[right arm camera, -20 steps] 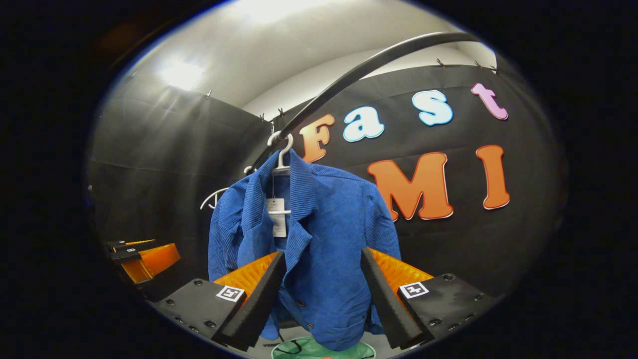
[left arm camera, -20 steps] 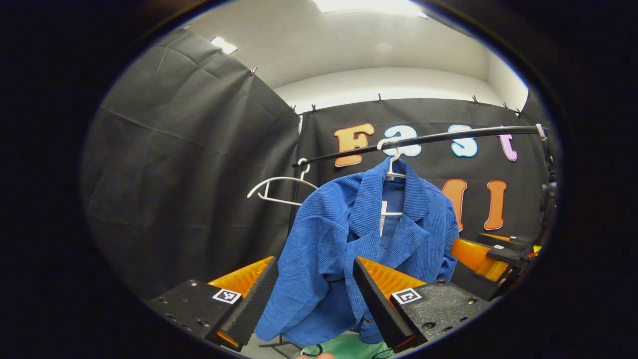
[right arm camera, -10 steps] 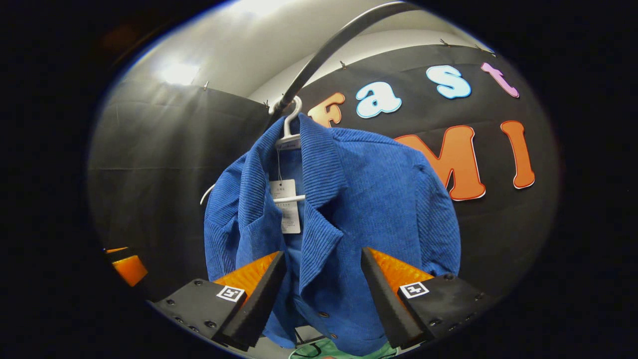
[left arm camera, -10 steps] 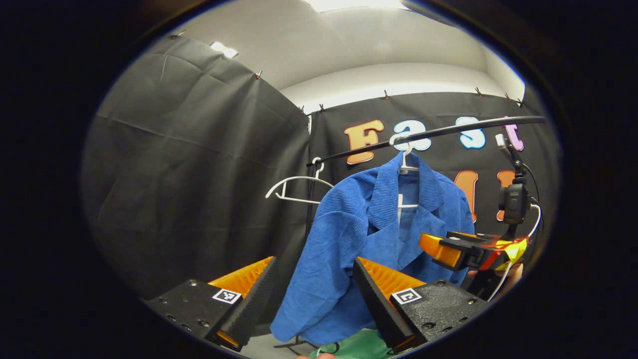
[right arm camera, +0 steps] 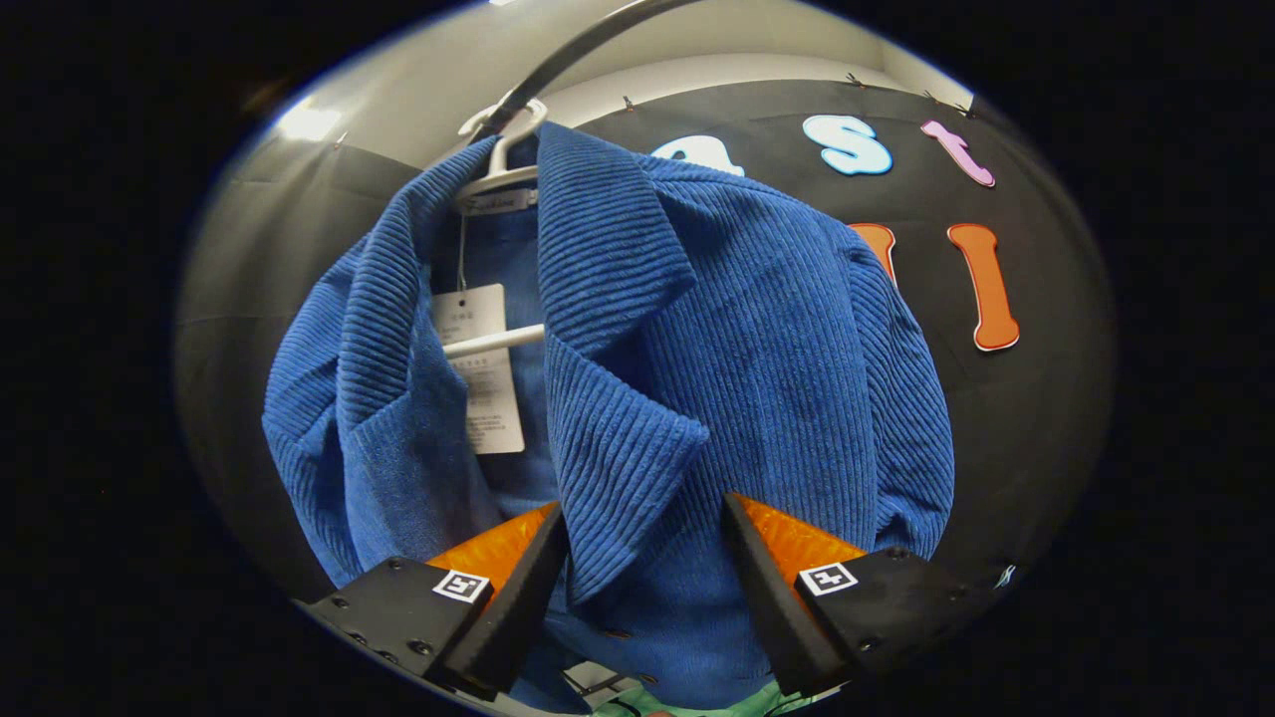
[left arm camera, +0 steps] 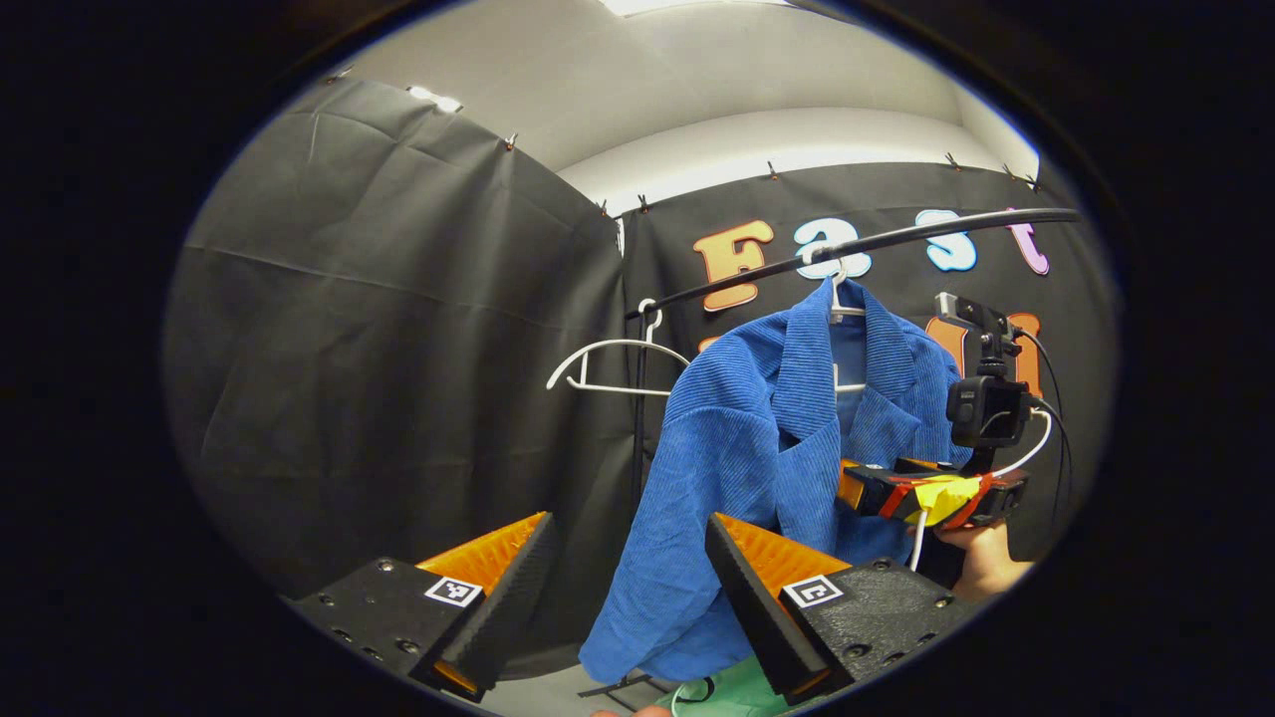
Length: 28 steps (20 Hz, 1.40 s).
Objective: Grasp the clothes on the hanger with both hands and then place them into the laundry hamper below.
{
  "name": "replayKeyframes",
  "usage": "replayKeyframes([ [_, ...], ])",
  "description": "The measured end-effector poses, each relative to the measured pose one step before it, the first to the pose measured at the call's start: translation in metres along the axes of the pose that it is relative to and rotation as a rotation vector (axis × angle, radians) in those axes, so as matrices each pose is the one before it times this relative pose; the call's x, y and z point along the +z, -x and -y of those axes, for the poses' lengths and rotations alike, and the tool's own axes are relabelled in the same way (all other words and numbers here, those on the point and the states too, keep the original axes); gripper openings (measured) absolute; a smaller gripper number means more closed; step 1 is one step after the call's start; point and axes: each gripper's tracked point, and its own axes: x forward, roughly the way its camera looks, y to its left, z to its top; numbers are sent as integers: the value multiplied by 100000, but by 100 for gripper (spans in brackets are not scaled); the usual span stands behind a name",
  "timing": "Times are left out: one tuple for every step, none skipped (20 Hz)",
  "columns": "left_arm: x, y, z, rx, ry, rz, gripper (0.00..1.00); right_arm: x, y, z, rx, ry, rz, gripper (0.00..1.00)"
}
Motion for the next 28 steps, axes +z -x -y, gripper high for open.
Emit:
replayKeyframes([
  [-275, 33, 7, -416, 372, -829, 92, -101, 99, 481, -487, -830, -126, 92],
  [-170, -32, -79, -212, 247, -587, 92, -80, 170, 519, -319, -1353, -1, 92],
  [-175, -27, 57, -82, 69, -266, 92, 349, 371, 868, -1110, -1384, 528, 83],
  [-216, -96, 233, -313, 101, -316, 92, 409, 427, 524, 1614, -1241, 639, 74],
  [-270, -120, 335, -582, 180, -568, 92, 274, 367, 243, 2555, -891, 383, 65],
  [-366, -38, 322, -710, 137, -759, 92, 142, 411, -52, 4055, -423, -317, 56],
  [-348, 26, 565, -1029, 358, -1084, 92, 195, 801, 37, 3226, -208, -1162, 47],
  [-304, 74, 633, -1227, 536, -633, 92, 200, 779, 432, 1682, 189, -325, 38],
  [-115, 24, 810, -1199, 619, -225, 92, 681, 1602, 762, 331, -102, 974, 38],
  [-129, -25, 792, -1246, 566, -19, 92, 612, 50, 1297, -3552, 1026, 2195, 24],
  [-127, -115, 851, -1505, 537, 28, 92, 1339, 1394, 1093, -1829, 852, 3408, 10],
  [-105, -238, 843, -1549, 545, -46, 92, 1018, 899, 465, 1729, 1273, 1948, 5],
  [-119, -236, 915, -1547, 788, 182, 92, 706, 496, -9, 2059, 84, 587, 10],
  [-138, -239, 1016, -1811, 1152, -28, 92, 828, 522, 102, 2029, -149, 716, 13],
  [-122, -373, 1013, -2068, 1426, 72, 92, 725, 534, 224, 1924, 453, 1023, 2],
  [-148, -145, 720, -1975, 1525, 133, 95, 827, 540, 399, 453, 1401, 1426, 8],
  [-91, -279, 872, -1973, 1347, 187, 95, 1054, 585, 354, 186, 1600, 2118, 7],
  [-48, -372, 779, -1778, 1102, 226, 92, 1066, 619, 242, 575, 1732, 2396, 7],
  [-125, -450, 907, -2105, 998, -93, 92, 1162, 343, 11, 892, 1891, 2339, 7],
  [-85, -629, 925, -2627, 819, -32, 92, 1140, 376, -65, 1233, 2004, 2256, 7],
  [161, -868, 752, -2276, 510, 666, 92, 1217, 366, -389, 1390, 1926, 2080, 7],
  [255, -800, 507, -2100, 446, 889, 92, 1181, 322, -231, 1250, 1393, 2300, 7],
  [288, -1058, 663, -2279, 525, 1163, 92, 1413, 862, -419, 1198, 1033, 2020, 7],
  [-147, -997, 552, -2064, 585, 251, 92, 977, 372, -121, 606, 867, 1759, 7],
  [-252, -982, 613, -1779, 780, -124, 92, 1180, 296, 48, -18, 1313, 2193, 7],
  [-396, -990, 578, -1318, 684, -525, 92, 752, 140, -20, -133, 1456, 1918, 7],
  [-314, -950, 246, 70, 124, -217, 92, 567, 157, -216, -282, 1556, 1595, 7],
  [-482, -1032, -281, 1513, -570, 153, 92, 516, 175, -122, 164, 1199, 1302, 7],
])
